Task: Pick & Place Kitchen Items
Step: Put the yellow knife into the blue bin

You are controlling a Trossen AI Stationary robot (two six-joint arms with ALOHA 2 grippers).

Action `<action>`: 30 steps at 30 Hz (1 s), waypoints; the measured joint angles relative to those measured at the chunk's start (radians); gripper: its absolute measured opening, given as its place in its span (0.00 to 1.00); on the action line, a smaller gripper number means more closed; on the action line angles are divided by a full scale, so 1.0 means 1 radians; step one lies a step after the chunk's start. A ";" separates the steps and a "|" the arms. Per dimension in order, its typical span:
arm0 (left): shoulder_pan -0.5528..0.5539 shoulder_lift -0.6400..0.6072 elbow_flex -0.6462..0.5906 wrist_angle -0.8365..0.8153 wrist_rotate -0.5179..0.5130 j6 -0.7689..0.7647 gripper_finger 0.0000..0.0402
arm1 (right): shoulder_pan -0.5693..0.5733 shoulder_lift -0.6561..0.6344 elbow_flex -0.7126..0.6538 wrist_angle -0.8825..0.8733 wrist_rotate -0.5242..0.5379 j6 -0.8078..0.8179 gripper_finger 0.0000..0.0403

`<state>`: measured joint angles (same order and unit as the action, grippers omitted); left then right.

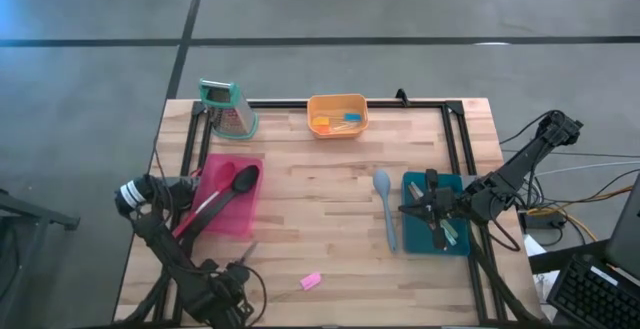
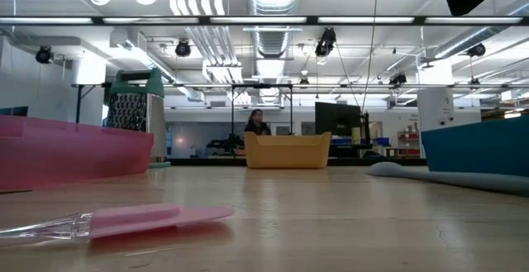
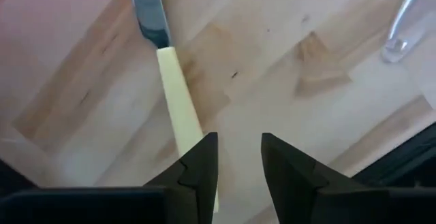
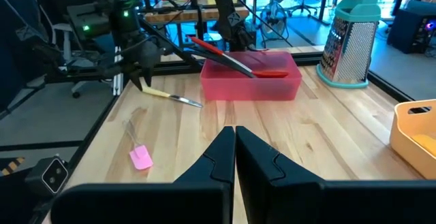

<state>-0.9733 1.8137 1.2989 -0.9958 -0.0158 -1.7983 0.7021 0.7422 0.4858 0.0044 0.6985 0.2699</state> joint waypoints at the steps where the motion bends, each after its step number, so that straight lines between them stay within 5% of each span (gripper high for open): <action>1: 0.000 0.000 -0.002 0.000 0.001 -0.001 0.29 | 0.000 0.000 0.000 0.000 0.000 0.000 0.02; 20: 0.000 -0.001 -0.080 -0.005 0.055 -0.020 0.32 | 0.000 0.000 0.000 0.000 0.000 0.000 0.02; 30: 0.001 -0.006 -0.163 0.127 0.087 -0.021 0.32 | 0.000 0.000 0.000 0.000 0.000 0.000 0.02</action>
<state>-0.9726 1.8081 1.1361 -0.8685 0.0711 -1.8194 0.7021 0.7422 0.4854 0.0045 0.6987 0.2699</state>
